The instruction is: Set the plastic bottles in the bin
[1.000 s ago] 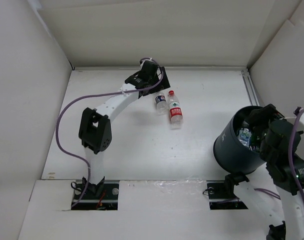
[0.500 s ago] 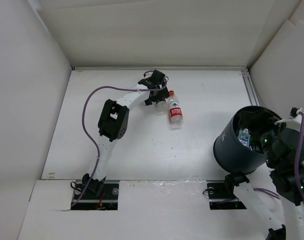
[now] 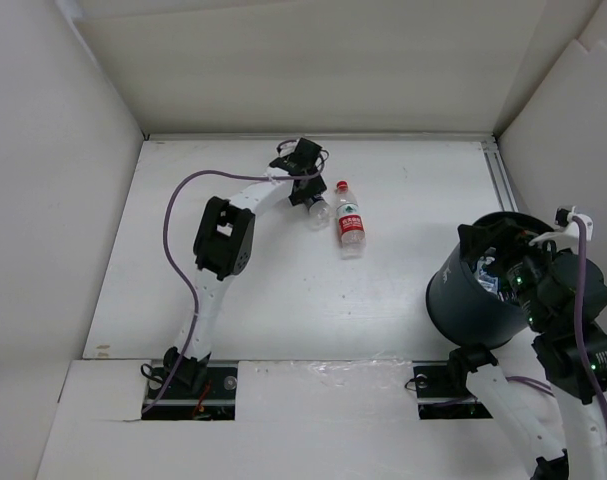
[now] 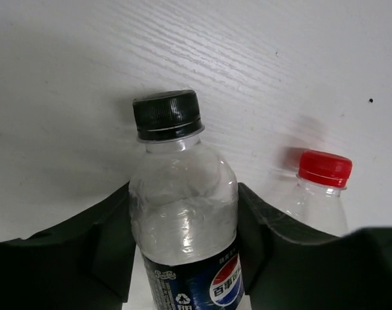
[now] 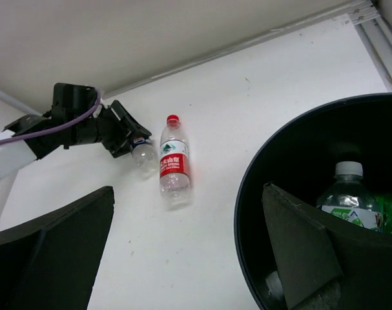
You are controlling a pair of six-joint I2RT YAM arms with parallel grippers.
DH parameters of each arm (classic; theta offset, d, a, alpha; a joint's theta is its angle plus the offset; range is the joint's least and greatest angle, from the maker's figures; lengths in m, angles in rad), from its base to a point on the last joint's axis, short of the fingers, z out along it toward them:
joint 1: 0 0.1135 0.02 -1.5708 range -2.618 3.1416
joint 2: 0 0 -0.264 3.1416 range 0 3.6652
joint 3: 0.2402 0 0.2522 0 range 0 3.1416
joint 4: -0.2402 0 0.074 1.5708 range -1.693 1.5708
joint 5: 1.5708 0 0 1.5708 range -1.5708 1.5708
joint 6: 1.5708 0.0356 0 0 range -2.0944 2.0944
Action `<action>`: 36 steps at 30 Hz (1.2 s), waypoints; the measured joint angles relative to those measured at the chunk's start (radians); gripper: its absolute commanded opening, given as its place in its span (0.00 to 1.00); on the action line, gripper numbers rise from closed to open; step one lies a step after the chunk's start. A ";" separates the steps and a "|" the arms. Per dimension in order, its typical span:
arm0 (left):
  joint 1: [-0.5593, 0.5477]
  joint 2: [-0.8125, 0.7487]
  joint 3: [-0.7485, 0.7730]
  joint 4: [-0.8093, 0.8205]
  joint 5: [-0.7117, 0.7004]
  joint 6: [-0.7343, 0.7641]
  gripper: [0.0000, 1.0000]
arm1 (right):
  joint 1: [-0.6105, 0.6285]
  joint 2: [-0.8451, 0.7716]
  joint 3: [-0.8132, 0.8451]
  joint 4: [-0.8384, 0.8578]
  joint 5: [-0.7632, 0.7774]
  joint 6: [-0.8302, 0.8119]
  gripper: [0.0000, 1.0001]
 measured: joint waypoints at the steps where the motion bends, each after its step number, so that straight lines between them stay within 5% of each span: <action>1: 0.001 0.001 0.000 0.001 0.000 -0.001 0.31 | 0.000 0.000 0.000 0.005 -0.010 -0.003 1.00; 3: 0.003 0.001 0.001 0.003 0.000 0.000 0.03 | 0.000 0.000 -0.001 0.016 -0.032 -0.007 1.00; 4: 0.004 0.001 0.005 0.002 -0.001 0.000 0.00 | 0.000 0.000 -0.006 0.032 -0.050 -0.013 1.00; 10: 0.007 -0.038 -0.064 0.042 0.002 0.040 0.00 | -0.001 0.043 -0.080 0.153 -0.342 -0.060 1.00; 17: 0.002 -0.383 -0.345 0.086 0.072 0.157 0.00 | 0.021 0.196 -0.119 0.274 -0.559 -0.062 1.00; 25: -0.032 -0.819 -0.436 0.236 0.242 0.226 0.00 | 0.233 0.427 -0.070 0.462 -0.544 -0.059 1.00; 36: -0.032 -0.976 -0.575 0.357 0.472 0.225 0.00 | 0.346 0.783 0.113 0.710 -0.579 0.003 1.00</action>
